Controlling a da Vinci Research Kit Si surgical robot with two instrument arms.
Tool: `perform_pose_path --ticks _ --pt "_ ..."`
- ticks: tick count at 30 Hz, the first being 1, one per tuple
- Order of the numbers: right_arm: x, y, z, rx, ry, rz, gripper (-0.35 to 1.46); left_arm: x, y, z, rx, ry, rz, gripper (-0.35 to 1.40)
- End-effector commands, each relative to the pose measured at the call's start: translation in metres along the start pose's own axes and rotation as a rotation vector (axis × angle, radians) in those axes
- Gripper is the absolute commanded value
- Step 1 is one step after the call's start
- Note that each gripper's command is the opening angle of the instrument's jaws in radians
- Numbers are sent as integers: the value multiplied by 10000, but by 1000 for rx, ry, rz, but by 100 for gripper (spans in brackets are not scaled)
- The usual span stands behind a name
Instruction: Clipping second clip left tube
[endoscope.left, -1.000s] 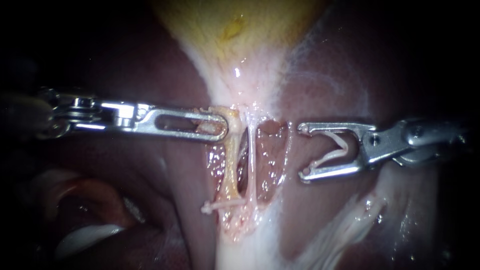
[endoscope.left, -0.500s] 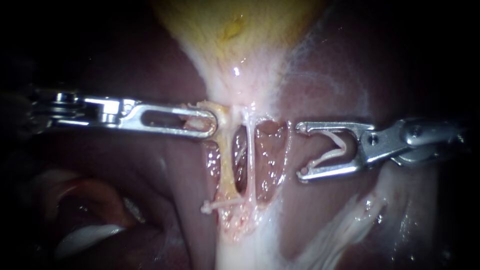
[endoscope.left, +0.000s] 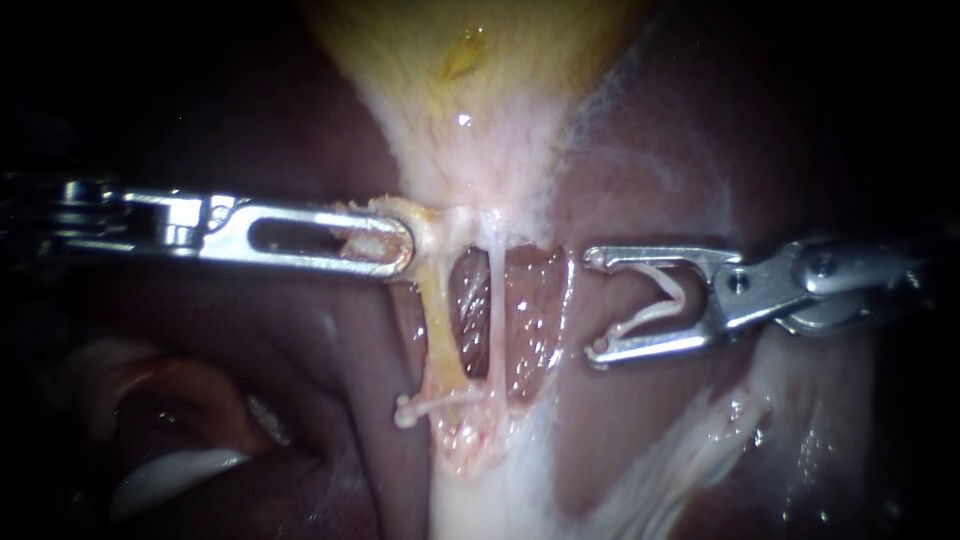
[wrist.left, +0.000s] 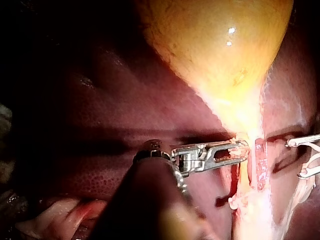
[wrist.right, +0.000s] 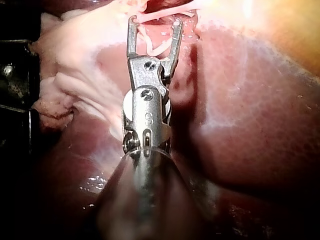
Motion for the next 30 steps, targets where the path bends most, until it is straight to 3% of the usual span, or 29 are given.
perform_pose_path --ticks 1,14,30 --pt "-2 0 7 4 0 -2 49 0 0 1 0 0 1 -35" --pt "-26 -5 81 32 -5 0 49 1 0 3 -1 -1 1 -35" --pt "-45 -5 141 68 -6 18 49 1 -4 7 -2 -3 0 -35"
